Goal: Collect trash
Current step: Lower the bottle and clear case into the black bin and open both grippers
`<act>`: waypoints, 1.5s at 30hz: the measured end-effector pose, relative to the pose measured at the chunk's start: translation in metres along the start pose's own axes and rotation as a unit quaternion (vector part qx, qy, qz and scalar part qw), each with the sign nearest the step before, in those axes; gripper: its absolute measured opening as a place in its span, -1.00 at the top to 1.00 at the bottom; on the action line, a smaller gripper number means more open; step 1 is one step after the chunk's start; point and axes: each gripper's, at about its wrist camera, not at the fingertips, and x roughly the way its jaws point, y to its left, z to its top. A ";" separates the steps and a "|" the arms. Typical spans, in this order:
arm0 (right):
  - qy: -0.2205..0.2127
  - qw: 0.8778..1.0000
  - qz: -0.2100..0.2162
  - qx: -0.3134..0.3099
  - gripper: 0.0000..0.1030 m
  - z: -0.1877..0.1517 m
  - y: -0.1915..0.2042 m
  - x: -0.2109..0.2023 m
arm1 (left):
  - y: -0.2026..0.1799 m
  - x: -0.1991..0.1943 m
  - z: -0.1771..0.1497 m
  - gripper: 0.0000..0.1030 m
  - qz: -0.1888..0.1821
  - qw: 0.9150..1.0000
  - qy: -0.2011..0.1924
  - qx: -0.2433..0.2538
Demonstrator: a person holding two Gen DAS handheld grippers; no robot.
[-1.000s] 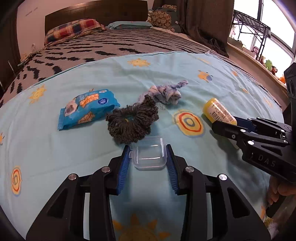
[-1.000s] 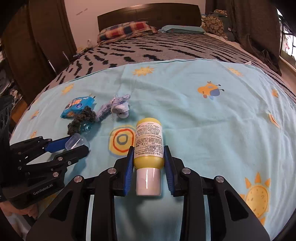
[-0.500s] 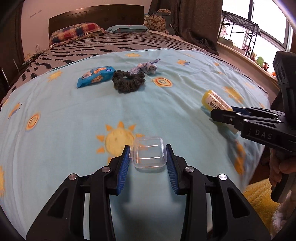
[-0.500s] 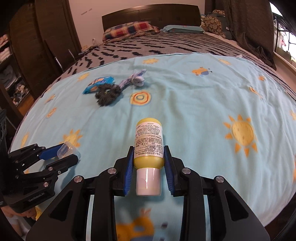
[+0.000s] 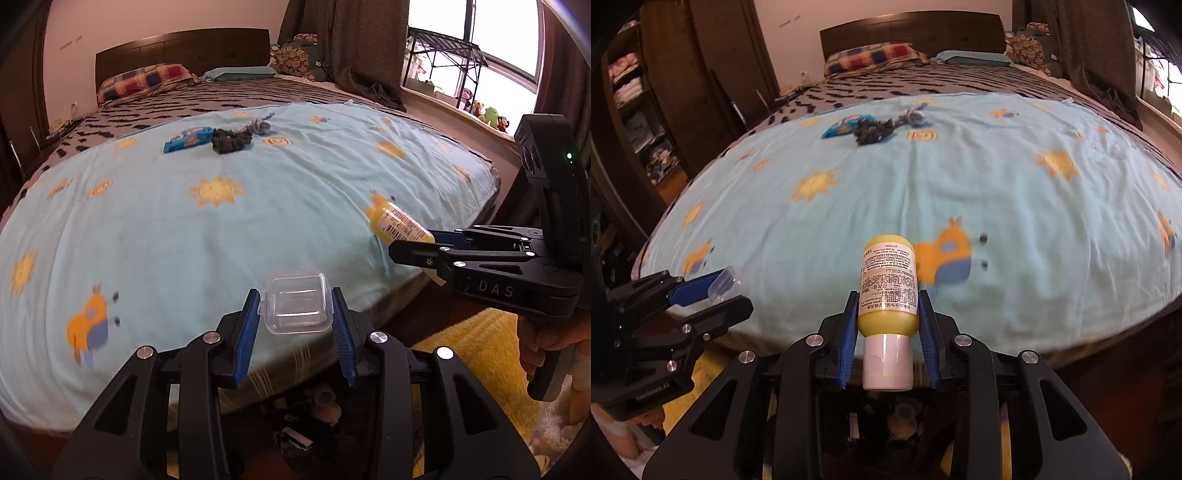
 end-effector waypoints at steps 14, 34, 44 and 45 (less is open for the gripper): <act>0.069 0.997 0.015 0.024 0.38 -0.080 0.007 0.027 | -0.009 0.034 -0.083 0.30 -0.008 0.997 0.072 -0.023; 0.155 0.987 -0.005 0.044 0.38 -0.141 -0.001 0.101 | -0.005 0.105 -0.137 0.30 -0.018 0.986 0.161 -0.027; 0.157 0.986 -0.006 0.055 0.31 -0.133 -0.011 0.112 | 0.005 0.114 -0.140 0.19 -0.021 0.983 0.178 -0.046; 0.154 0.986 -0.008 0.058 0.23 -0.132 -0.012 0.111 | 0.007 0.113 -0.139 0.13 -0.018 0.983 0.177 -0.050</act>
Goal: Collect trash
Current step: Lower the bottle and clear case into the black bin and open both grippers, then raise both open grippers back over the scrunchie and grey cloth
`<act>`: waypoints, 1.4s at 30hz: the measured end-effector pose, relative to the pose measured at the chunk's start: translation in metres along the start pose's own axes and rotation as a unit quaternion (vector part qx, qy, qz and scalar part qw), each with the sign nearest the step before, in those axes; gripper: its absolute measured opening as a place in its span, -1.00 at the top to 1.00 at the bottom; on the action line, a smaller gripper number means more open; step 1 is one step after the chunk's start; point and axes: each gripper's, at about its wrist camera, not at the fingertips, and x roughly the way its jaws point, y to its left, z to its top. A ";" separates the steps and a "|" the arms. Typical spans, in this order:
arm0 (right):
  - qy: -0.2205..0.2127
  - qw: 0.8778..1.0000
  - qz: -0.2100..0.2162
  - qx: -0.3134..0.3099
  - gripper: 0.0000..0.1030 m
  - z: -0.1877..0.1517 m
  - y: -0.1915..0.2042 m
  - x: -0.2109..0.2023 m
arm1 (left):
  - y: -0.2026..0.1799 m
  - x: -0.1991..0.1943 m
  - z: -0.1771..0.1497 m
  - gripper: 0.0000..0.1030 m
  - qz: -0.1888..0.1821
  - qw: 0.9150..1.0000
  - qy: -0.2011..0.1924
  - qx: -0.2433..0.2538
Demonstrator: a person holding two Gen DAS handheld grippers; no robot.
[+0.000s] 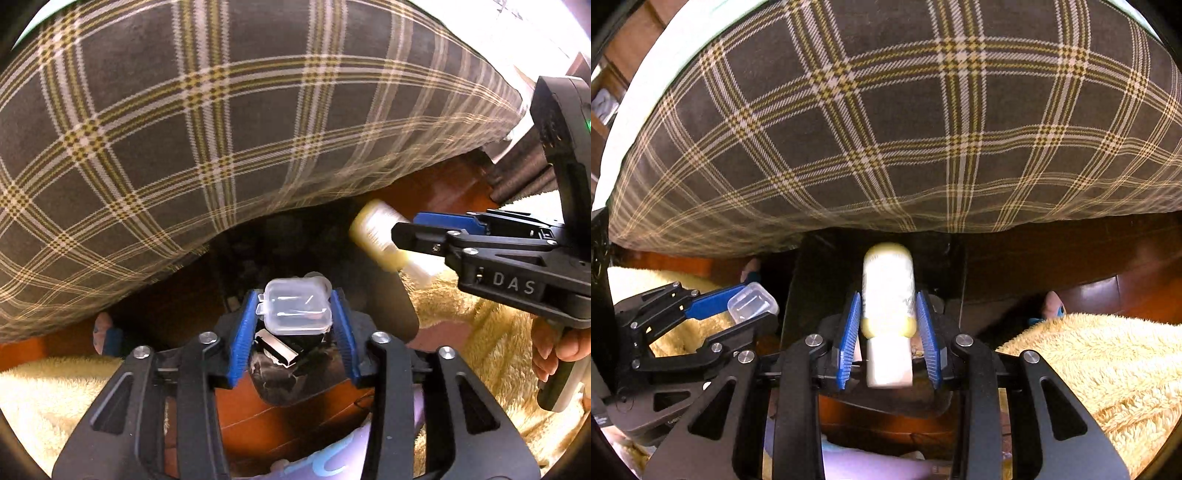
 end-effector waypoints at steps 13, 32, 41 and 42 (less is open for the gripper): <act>-0.085 0.996 -0.027 -0.005 -0.79 0.024 -0.012 -0.066 | 0.006 -0.056 0.011 -0.68 0.038 0.997 -0.063 0.003; -0.197 0.979 -0.036 -0.030 -0.92 0.116 -0.003 -0.164 | 0.012 -0.152 0.080 -0.84 0.076 0.982 -0.174 0.014; -0.201 0.978 -0.037 -0.037 -0.93 0.183 0.004 -0.157 | 0.038 -0.163 0.142 -0.84 0.096 0.975 -0.202 0.001; -0.201 0.978 -0.036 -0.038 -0.93 0.196 0.004 -0.154 | 0.041 -0.161 0.147 -0.84 0.095 0.975 -0.202 0.000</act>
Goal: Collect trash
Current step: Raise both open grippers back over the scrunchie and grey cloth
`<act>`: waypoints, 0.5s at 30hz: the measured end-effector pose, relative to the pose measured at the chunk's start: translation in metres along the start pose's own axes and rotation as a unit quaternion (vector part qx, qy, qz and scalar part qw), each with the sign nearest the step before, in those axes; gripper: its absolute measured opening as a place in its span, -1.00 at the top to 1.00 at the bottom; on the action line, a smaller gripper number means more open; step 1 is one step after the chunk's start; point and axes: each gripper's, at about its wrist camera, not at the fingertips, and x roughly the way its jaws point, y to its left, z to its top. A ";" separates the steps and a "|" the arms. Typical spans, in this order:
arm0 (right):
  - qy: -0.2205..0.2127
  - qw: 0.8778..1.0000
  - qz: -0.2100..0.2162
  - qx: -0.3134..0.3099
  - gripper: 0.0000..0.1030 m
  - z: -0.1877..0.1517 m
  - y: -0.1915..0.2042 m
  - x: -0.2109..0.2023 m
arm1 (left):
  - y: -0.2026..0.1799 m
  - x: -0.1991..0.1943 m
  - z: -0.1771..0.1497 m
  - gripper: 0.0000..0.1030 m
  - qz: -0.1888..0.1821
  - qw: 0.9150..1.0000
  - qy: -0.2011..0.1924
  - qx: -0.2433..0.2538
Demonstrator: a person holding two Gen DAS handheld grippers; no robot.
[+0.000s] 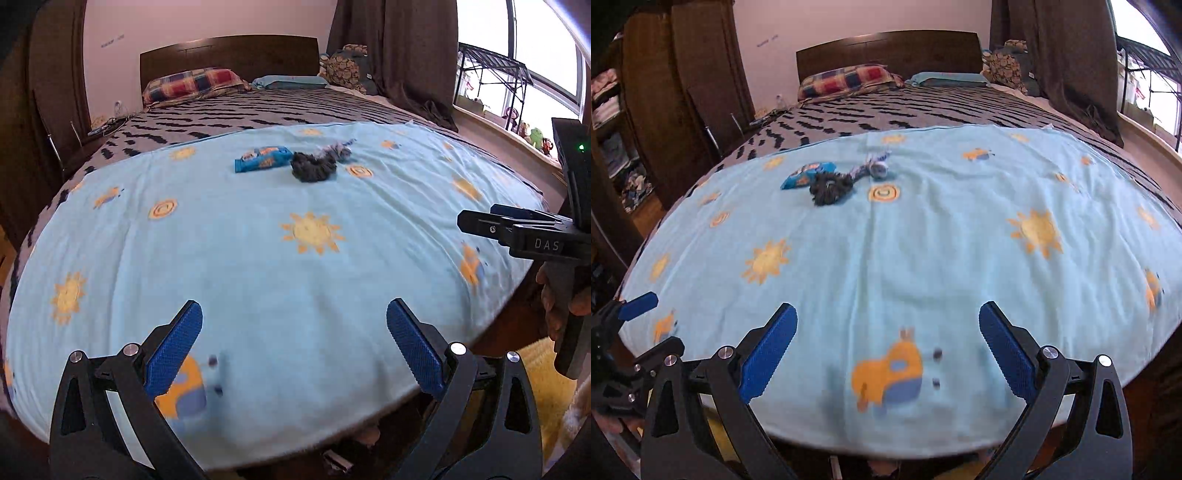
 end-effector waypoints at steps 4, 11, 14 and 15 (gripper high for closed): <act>-0.003 1.000 0.001 0.008 -0.93 0.027 0.000 0.022 | 0.011 0.026 0.024 -0.84 0.002 1.000 0.005 -0.004; 0.001 1.000 0.003 0.022 -0.92 0.078 -0.006 0.079 | 0.021 0.074 0.061 -0.84 0.008 1.000 0.017 -0.003; -0.002 1.000 -0.005 0.009 -0.82 0.100 -0.003 0.102 | 0.021 0.094 0.074 -0.84 0.011 1.000 0.020 0.005; 0.003 1.000 0.000 0.009 -0.76 0.109 -0.002 0.113 | 0.020 0.100 0.079 -0.84 0.012 1.000 0.020 0.007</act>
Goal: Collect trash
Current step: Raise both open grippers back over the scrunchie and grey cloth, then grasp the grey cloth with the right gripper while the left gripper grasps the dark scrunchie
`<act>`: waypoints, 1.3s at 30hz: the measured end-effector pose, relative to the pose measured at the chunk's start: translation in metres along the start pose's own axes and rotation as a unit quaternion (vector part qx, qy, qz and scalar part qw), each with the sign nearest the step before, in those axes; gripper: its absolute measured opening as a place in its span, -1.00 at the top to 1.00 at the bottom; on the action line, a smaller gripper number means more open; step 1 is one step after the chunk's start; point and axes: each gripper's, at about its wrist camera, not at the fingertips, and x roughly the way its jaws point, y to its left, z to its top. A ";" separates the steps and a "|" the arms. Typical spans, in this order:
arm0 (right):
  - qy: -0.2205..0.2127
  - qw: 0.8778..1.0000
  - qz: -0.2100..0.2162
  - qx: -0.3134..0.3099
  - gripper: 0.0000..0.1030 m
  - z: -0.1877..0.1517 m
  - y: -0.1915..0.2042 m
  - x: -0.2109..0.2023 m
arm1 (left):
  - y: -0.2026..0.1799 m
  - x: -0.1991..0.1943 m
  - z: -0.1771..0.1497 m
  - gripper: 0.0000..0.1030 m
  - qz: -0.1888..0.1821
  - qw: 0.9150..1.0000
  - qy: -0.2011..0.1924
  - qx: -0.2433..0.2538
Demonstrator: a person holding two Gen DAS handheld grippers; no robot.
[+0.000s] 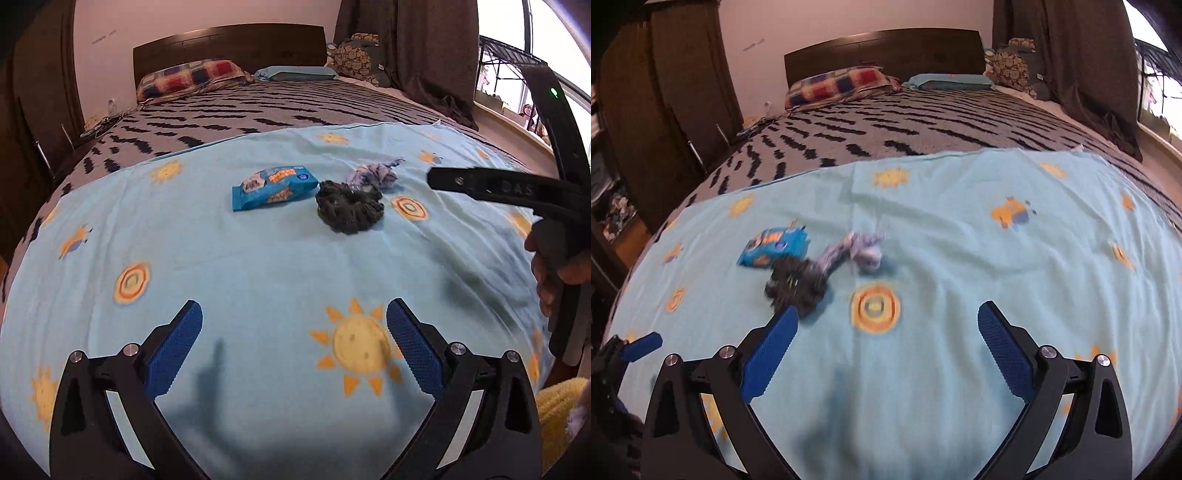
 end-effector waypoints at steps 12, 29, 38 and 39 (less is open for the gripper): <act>0.055 0.998 0.017 -0.003 0.06 0.031 0.003 0.074 | -0.011 0.043 0.041 -0.60 -0.024 1.000 -0.008 0.004; 0.029 0.998 -0.008 -0.046 0.56 0.033 -0.017 0.051 | -0.028 0.091 0.068 0.37 -0.079 0.996 0.030 0.012; 0.027 0.998 -0.013 -0.052 0.56 0.013 -0.021 0.019 | -0.037 0.062 0.060 0.71 -0.067 0.997 0.002 0.030; 0.024 0.998 -0.012 -0.056 0.56 0.010 -0.019 0.012 | -0.038 0.055 0.057 0.71 -0.066 0.997 0.000 0.031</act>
